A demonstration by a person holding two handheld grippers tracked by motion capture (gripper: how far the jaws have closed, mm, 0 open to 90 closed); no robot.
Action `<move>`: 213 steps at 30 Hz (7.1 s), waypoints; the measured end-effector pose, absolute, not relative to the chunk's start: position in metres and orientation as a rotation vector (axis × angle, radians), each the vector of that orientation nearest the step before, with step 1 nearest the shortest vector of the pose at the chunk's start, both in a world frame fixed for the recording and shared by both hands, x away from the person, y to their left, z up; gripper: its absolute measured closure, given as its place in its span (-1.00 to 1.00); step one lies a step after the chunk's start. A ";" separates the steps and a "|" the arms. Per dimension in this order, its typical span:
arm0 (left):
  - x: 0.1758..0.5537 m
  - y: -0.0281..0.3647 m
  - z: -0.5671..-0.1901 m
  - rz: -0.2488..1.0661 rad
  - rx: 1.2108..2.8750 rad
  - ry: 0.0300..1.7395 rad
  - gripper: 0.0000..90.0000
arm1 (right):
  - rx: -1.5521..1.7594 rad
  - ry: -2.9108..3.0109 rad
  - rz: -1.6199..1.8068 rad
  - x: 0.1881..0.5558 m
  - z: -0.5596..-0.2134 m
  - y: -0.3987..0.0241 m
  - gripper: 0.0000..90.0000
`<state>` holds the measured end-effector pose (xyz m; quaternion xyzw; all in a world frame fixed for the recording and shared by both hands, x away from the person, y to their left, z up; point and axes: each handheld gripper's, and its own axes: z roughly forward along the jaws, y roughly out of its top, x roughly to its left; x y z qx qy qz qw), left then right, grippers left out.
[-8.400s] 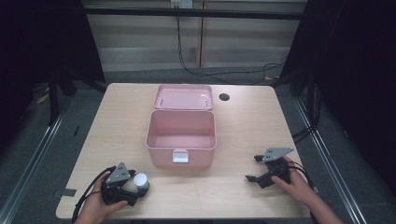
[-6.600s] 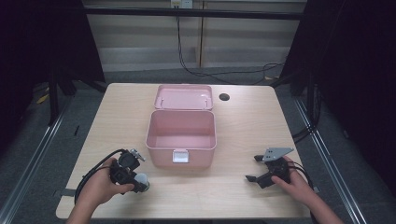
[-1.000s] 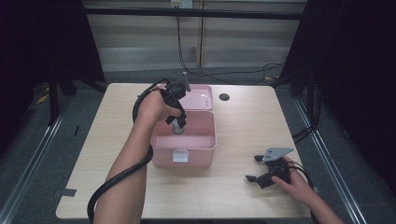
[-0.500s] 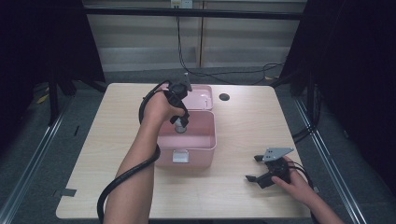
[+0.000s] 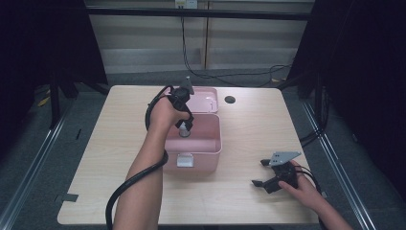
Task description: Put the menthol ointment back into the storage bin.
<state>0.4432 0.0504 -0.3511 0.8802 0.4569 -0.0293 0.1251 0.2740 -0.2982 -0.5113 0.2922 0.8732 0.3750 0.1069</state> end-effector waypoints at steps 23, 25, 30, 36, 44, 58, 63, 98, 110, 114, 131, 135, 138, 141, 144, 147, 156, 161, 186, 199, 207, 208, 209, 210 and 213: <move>0.452 0.048 -0.371 -0.049 2.467 1.481 0.11 | 0.861 2.571 1.105 0.274 -0.511 -0.298 -0.78; 0.453 0.048 -0.373 -0.052 2.460 1.495 0.11 | 0.860 2.571 1.104 0.274 -0.511 -0.298 -0.78; 0.455 0.049 -0.378 -0.057 2.450 1.510 0.11 | 0.860 2.571 1.104 0.274 -0.511 -0.298 -0.78; 0.456 0.050 -0.384 -0.055 2.433 1.537 0.11 | 0.862 2.571 1.104 0.274 -0.511 -0.298 -0.78; 0.456 0.048 -0.395 -0.053 2.419 1.556 0.11 | 0.861 2.571 1.104 0.274 -0.511 -0.298 -0.78; 0.458 0.044 -0.411 -0.055 2.425 1.581 0.11 | 0.863 2.569 1.106 0.274 -0.511 -0.298 -0.78; 0.458 0.042 -0.415 -0.048 2.432 1.586 0.11 | 0.863 2.569 1.106 0.274 -0.511 -0.298 -0.78; 0.457 0.032 -0.435 -0.032 2.447 1.577 0.10 | 0.860 2.569 1.106 0.274 -0.511 -0.298 -0.78; 0.455 0.032 -0.438 -0.042 2.432 1.594 0.07 | 0.862 2.569 1.106 0.274 -0.511 -0.298 -0.78; 0.455 0.032 -0.437 -0.045 2.432 1.598 0.03 | 0.862 2.569 1.106 0.274 -0.511 -0.298 -0.78; 0.450 0.039 -0.428 -0.070 2.422 1.592 -0.28 | 0.861 2.569 1.106 0.274 -0.511 -0.298 -0.78; 0.449 0.043 -0.424 -0.068 2.418 1.588 -0.31 | 0.861 2.569 1.105 0.274 -0.511 -0.298 -0.78; 0.447 0.046 -0.418 -0.062 2.414 1.581 -0.33 | 0.861 2.569 1.106 0.274 -0.511 -0.298 -0.78; 0.445 0.049 -0.411 -0.071 2.421 1.573 -0.33 | 0.861 2.569 1.105 0.274 -0.511 -0.298 -0.78; 0.443 0.051 -0.403 -0.074 2.434 1.562 -0.34 | 0.859 2.571 1.103 0.274 -0.511 -0.298 -0.78; 0.441 0.053 -0.395 -0.087 2.442 1.546 -0.35 | 0.856 2.570 1.106 0.274 -0.511 -0.298 -0.78; 0.435 0.056 -0.375 -0.084 2.457 1.494 -0.36 | 0.856 2.570 1.106 0.274 -0.512 -0.298 -0.78; 0.431 0.057 -0.369 -0.092 2.476 1.459 -0.37 | 0.857 2.570 1.106 0.274 -0.512 -0.298 -0.78; 0.415 0.085 -0.336 -0.087 2.506 1.350 -0.45 | 0.857 2.571 1.107 0.274 -0.511 -0.298 -0.78; 0.401 0.105 -0.320 -0.075 2.505 1.320 -0.45 | 0.857 2.571 1.107 0.274 -0.511 -0.298 -0.78; 0.391 0.115 -0.313 -0.073 2.504 1.302 -0.44 | 0.857 2.571 1.107 0.274 -0.511 -0.298 -0.78; 0.390 0.117 -0.313 -0.074 2.508 1.299 -0.44 | 0.857 2.571 1.107 0.274 -0.512 -0.298 -0.78; 0.388 0.119 -0.312 -0.067 2.507 1.300 -0.44 | 0.857 2.571 1.107 0.274 -0.511 -0.298 -0.78; 0.387 0.121 -0.312 -0.068 2.511 1.301 -0.45 | 0.857 2.571 1.107 0.274 -0.511 -0.298 -0.78; 0.384 0.125 -0.312 -0.069 2.506 1.304 -0.44 | 0.857 2.571 1.107 0.274 -0.512 -0.298 -0.78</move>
